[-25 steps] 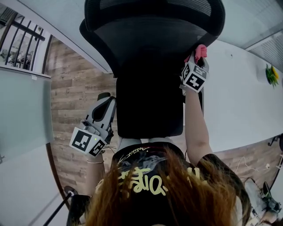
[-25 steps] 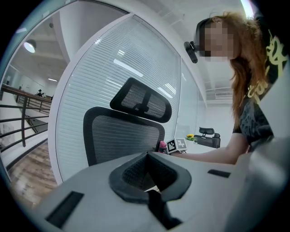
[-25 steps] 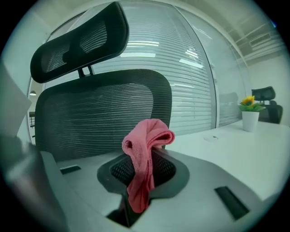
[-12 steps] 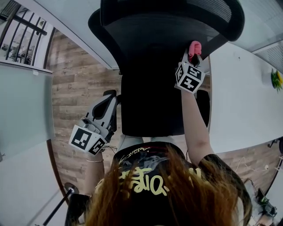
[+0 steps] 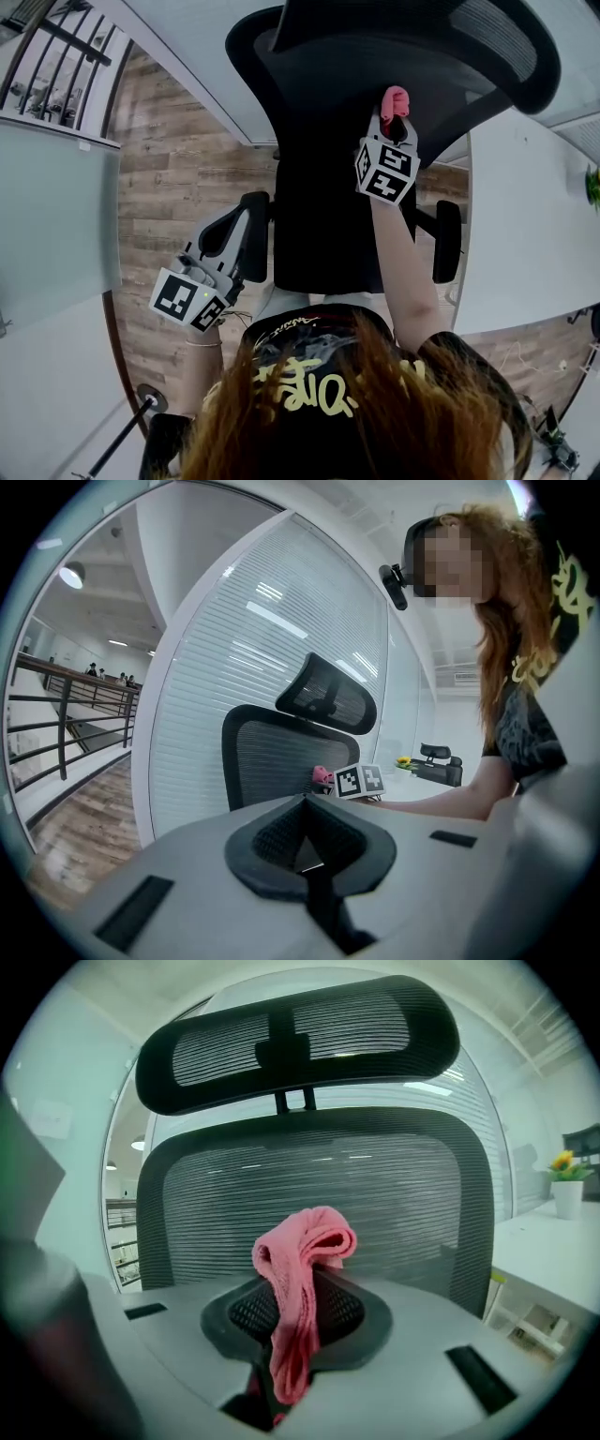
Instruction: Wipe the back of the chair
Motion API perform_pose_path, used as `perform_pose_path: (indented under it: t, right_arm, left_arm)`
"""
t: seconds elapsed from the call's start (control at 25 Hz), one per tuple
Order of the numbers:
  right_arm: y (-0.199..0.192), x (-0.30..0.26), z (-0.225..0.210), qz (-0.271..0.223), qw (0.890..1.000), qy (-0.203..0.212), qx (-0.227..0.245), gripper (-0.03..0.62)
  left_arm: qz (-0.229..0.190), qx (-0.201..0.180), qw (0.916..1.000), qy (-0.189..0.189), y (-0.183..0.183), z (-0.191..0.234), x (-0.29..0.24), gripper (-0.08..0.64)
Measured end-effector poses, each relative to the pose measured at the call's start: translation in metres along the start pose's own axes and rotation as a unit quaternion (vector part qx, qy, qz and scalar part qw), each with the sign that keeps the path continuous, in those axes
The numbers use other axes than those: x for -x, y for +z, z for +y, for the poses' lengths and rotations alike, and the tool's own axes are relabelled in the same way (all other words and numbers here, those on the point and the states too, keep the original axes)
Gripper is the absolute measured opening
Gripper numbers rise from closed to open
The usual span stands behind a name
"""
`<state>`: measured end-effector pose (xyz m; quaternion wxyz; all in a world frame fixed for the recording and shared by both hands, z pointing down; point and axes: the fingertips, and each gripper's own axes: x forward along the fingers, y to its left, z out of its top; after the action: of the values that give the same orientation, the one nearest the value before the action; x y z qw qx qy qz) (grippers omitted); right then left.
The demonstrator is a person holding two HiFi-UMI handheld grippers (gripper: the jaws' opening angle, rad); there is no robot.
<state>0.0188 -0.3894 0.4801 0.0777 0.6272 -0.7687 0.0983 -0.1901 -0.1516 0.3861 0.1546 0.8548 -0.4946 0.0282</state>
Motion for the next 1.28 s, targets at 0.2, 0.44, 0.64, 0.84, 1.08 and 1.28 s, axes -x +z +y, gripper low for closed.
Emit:
perform_pose_path:
  t: [0.2,0.44,0.64,0.84,1.08,1.28]
  right_arm:
    - [0.0,-0.003,0.047,-0.003,0.999,0.032,0.012,0.067]
    - [-0.001,-0.007,0.093,-0.006,0.997,0.064,0.029,0.067]
    - [-0.004,-0.011,0.122,-0.007,0.996,0.079,0.029,0.066]
    - [-0.008,-0.012,0.151,-0.007,0.994,0.099,0.035,0.067]
    - [-0.011,-0.013,0.183,-0.006,0.992,0.121,0.046,0.066]
    - [-0.017,-0.013,0.202,-0.004,0.988,0.142,0.056,0.067]
  left_arm:
    - [-0.001,0.003,1.0,0.008,-0.001,0.02,0.014,-0.008]
    - [-0.005,0.005,0.9999,0.01,-0.001,0.035,0.021,-0.008]
    - [-0.005,0.008,0.9997,0.022,-0.005,0.049,0.032,-0.008]
    - [-0.005,0.015,0.9993,0.035,-0.01,0.062,0.043,-0.008]
    - [-0.009,0.021,0.9985,0.049,-0.012,0.074,0.056,-0.008]
    - [-0.009,0.025,0.9979,0.059,-0.015,0.08,0.059,-0.008]
